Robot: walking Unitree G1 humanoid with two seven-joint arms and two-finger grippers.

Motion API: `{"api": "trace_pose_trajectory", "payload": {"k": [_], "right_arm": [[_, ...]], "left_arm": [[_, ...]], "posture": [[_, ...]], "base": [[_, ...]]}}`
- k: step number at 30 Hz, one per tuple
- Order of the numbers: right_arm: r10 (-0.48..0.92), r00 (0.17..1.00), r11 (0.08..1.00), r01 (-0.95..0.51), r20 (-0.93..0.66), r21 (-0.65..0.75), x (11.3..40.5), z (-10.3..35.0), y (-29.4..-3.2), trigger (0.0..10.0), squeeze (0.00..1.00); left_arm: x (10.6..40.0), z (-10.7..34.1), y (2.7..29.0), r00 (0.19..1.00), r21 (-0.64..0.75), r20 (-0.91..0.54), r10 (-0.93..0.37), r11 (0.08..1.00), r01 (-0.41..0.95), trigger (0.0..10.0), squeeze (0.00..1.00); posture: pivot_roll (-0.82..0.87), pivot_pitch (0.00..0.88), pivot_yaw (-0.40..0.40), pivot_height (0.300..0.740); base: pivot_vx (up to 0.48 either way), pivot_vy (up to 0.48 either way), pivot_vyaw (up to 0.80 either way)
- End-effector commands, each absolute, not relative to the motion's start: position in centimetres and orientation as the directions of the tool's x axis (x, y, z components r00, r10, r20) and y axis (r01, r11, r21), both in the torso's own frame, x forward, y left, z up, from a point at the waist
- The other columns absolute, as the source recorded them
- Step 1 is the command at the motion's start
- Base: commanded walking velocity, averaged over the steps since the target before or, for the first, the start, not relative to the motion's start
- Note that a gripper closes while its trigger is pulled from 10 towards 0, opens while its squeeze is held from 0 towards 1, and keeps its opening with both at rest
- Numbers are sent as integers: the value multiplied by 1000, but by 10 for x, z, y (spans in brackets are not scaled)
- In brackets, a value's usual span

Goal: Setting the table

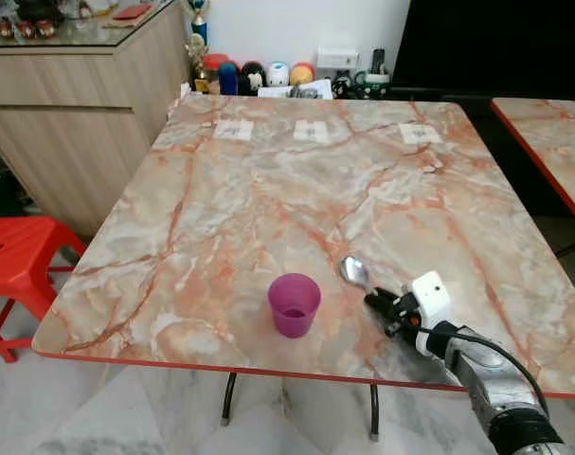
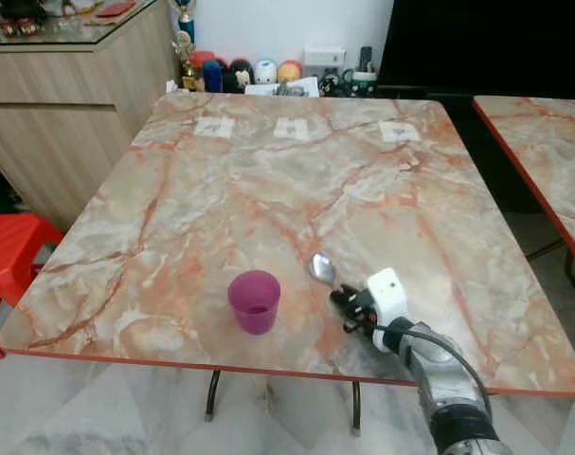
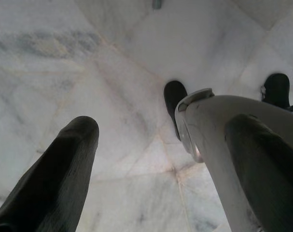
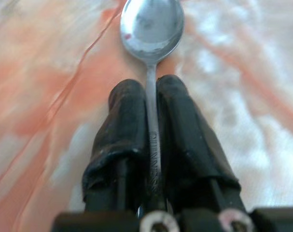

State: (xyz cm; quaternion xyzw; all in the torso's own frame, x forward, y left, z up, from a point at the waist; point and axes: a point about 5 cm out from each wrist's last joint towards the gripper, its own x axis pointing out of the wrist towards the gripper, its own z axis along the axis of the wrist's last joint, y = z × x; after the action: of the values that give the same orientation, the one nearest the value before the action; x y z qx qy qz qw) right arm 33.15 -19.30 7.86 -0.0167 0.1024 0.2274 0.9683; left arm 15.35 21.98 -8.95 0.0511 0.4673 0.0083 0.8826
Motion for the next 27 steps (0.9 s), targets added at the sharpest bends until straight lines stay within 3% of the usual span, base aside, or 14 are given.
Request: {"api": "trace_pose_trajectory", "payload": {"k": [1, 7, 11, 15, 17, 21, 27], "right_arm": [[384, 910, 922, -386, -155, 15, 333, 83, -193, 10000, 0], [162, 987, 985, -163, 11, 48, 334, 101, -196, 10000, 0], [15, 995, 994, -26, 102, 109, 321, 107, -198, 10000, 0], [22, 991, 997, -31, 135, 64, 311, 109, -193, 10000, 0], [-57, 986, 996, 46, 158, 76, 301, 113, -201, 10000, 0], [-88, 984, 993, 75, 157, 89, 294, 117, -202, 10000, 0], [-91, 982, 993, 77, 163, 90, 296, 119, -198, 10000, 0]], "left_arm": [[146, -93, 221, 537, 104, -841, 67, 994, 39, 10000, 0], [144, -93, 221, 537, 102, -841, 71, 994, 28, 10000, 0], [142, -94, 220, 533, 100, -843, 74, 995, 20, 10000, 0], [139, -95, 218, 528, 99, -846, 76, 995, 16, 10000, 0], [135, -97, 217, 521, 96, -849, 88, 995, -11, 10000, 0], [131, -99, 216, 512, 99, -854, 94, 995, -18, 10000, 0], [130, -99, 214, 516, 90, -851, 93, 995, -31, 10000, 0]], "posture": [[14, 115, 0, 740], [21, 109, -11, 740], [14, 98, -14, 740], [12, 90, -22, 740], [1, 76, -27, 740], [-2, 73, -33, 740], [5, 77, -37, 740]], "base": [[0, 0, 0], [0, 0, 0], [0, 0, 0], [0, 0, 0], [0, 0, 0], [0, 0, 0], [0, 0, 0]]}}
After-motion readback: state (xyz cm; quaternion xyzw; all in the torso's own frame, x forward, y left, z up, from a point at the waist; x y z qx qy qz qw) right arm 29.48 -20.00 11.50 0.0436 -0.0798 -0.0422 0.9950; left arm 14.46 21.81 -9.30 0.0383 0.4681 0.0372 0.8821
